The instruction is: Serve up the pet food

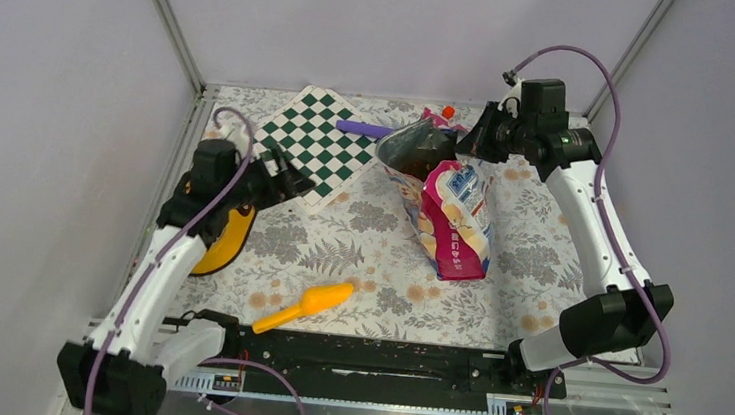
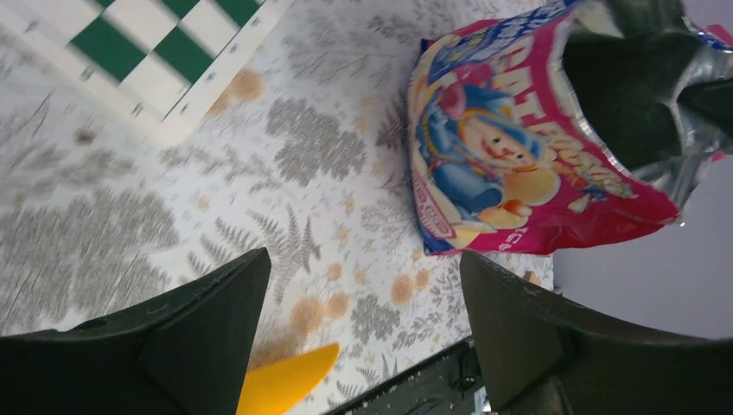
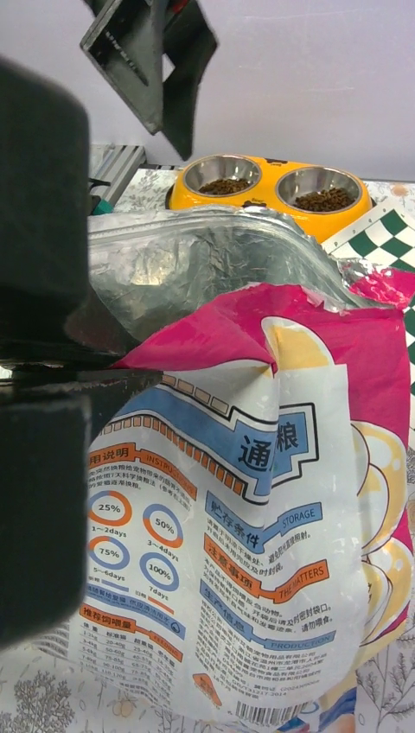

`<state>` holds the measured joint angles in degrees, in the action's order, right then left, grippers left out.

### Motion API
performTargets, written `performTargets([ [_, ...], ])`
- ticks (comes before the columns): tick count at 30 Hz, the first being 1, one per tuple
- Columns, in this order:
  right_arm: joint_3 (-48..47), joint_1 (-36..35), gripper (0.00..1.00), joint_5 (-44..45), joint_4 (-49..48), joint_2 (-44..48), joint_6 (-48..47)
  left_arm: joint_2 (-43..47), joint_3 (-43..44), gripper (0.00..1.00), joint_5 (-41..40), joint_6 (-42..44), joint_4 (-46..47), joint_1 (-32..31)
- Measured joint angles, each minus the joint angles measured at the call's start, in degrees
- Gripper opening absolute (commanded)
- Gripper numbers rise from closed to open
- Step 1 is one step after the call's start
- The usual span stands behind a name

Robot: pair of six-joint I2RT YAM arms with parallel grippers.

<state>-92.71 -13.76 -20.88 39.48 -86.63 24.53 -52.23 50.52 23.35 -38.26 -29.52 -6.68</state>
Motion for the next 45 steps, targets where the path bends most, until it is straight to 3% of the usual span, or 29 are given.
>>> performTargets([
  [9, 0.3, -0.3, 0.00, -1.9, 0.5, 1.3, -6.4, -24.3, 24.2, 0.84, -7.0, 9.4, 9.0, -15.5],
  [17, 1.0, -2.8, 0.00, -2.9, 3.1, 3.6, -10.9, -39.9, 37.3, 0.84, -7.6, 17.1, 14.1, -22.0],
  [24, 1.1, -3.5, 0.00, -3.3, 5.8, 5.3, -11.9, -47.6, 40.7, 0.74, -4.9, 20.8, 13.2, -25.0],
  [27, 1.1, -3.5, 0.00, -3.7, 6.0, 5.3, -12.1, -47.9, 40.8, 0.56, -3.0, 21.6, 12.9, -25.0],
  [28, 1.1, -3.5, 0.02, -3.7, 6.1, 5.3, -12.1, -47.9, 41.0, 0.47, -2.6, 21.8, 12.8, -25.0],
  [30, 1.1, -3.5, 0.23, -3.8, 6.1, 5.3, -12.3, -48.1, 41.8, 0.10, -2.2, 21.6, 12.7, -25.0],
  [31, 1.1, -3.5, 0.33, -4.0, 6.2, 5.3, -12.5, -48.5, 42.9, 0.00, -1.5, 21.6, 12.0, -25.1],
  [34, -0.4, -4.3, 0.67, -5.4, 7.1, 5.4, -14.1, -49.9, 46.3, 0.00, -1.5, 20.3, 10.4, -25.6],
  [37, -1.2, -6.5, 0.84, -5.0, 8.0, 7.3, -16.6, -50.6, 48.2, 0.00, -2.7, 18.0, 7.8, -25.5],
  [40, -0.8, -9.0, 0.90, -2.9, 8.6, 10.6, -19.2, -50.6, 49.5, 0.00, -5.7, 13.9, 4.8, -25.6],
  [45, 3.1, -12.2, 0.91, 3.0, 7.7, 18.2, -23.0, -50.6, 51.4, 0.00, -10.0, 6.6, 0.7, -25.7],
])
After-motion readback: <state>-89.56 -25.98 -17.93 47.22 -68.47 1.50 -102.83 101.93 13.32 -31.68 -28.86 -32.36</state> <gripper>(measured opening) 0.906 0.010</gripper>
